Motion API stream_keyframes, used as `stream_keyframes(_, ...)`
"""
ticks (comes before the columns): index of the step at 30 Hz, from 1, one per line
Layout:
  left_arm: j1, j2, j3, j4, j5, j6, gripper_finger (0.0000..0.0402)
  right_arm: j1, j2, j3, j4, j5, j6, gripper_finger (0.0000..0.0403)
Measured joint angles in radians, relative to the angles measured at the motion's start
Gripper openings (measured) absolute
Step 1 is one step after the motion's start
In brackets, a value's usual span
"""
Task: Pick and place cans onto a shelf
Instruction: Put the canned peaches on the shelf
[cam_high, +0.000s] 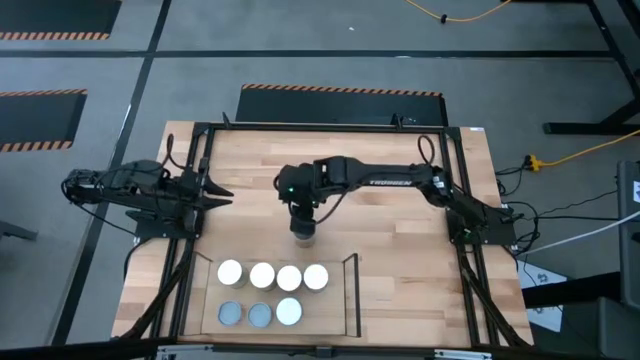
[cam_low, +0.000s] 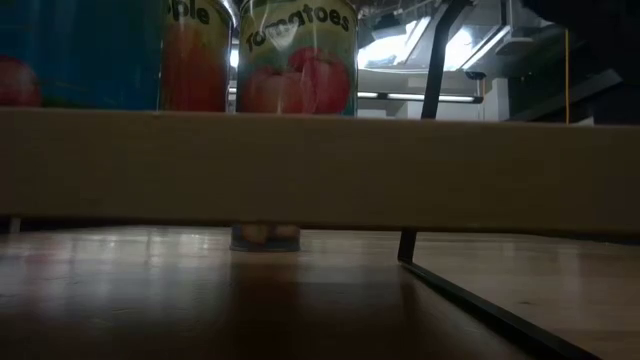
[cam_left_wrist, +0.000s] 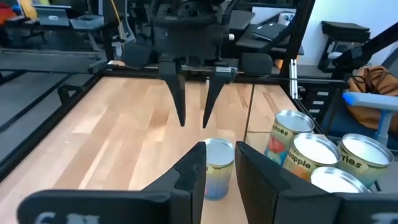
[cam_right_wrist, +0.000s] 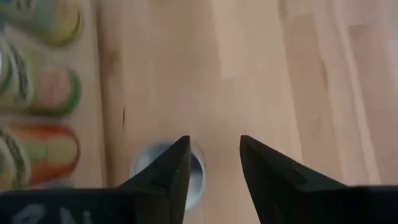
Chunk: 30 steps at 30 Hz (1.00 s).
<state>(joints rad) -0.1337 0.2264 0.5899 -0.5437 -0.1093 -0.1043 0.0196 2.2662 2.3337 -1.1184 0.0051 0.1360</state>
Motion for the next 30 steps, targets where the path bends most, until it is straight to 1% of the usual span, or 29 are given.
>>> stream_keyframes(2, 0.0, 0.0, 0.0, -0.007, 0.0, 0.0, 0.0078, -0.013, 0.003, 0.0, -0.027, -0.032, -0.044, 0.0145)
stream_keyframes(8, 0.0, 0.0, -0.001, -0.009, 0.0, -0.001, 0.0078, -0.021, 0.03, 0.0, -0.055, -0.033, -0.114, 0.0145)
stream_keyframes(16, 0.0, 0.001, -0.002, -0.01, 0.0, -0.001, 0.0079, -0.02, 0.058, -0.001, -0.055, -0.037, -0.119, 0.0145)
stream_keyframes(22, 0.0, 0.0, -0.002, -0.01, 0.0, -0.001, 0.0079, -0.02, 0.067, -0.001, -0.064, -0.099, -0.119, 0.0145)
stream_keyframes(30, 0.0, 0.001, -0.002, -0.011, 0.0, -0.001, 0.0079, -0.02, 0.091, -0.001, -0.072, -0.107, -0.121, 0.0145)
